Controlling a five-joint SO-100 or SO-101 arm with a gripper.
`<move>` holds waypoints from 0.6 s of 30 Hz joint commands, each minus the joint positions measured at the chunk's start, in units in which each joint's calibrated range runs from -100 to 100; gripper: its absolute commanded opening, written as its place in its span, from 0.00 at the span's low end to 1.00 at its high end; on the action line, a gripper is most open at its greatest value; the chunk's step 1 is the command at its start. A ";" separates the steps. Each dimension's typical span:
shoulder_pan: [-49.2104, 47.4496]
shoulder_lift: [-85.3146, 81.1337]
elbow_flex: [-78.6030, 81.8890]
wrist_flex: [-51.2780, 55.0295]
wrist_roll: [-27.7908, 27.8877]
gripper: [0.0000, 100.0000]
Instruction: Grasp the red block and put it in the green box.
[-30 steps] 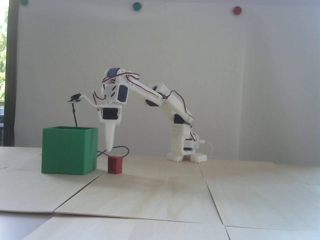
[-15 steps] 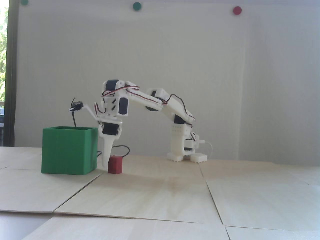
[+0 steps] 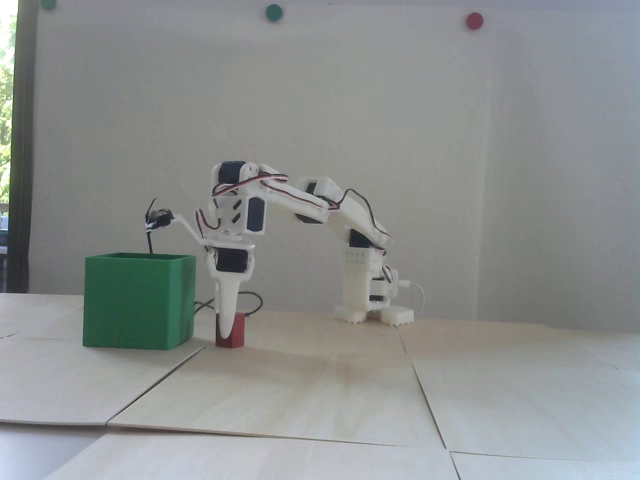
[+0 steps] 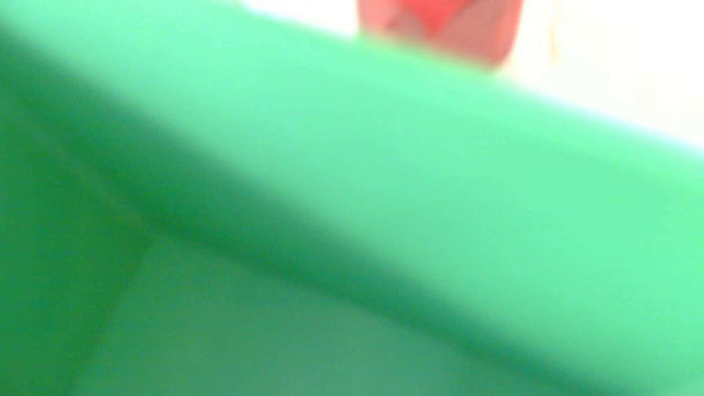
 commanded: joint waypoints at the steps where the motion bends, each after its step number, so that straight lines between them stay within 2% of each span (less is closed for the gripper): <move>1: -0.81 -2.10 -1.30 1.74 0.87 0.25; 18: -3.95 -2.02 -1.30 1.74 0.92 0.25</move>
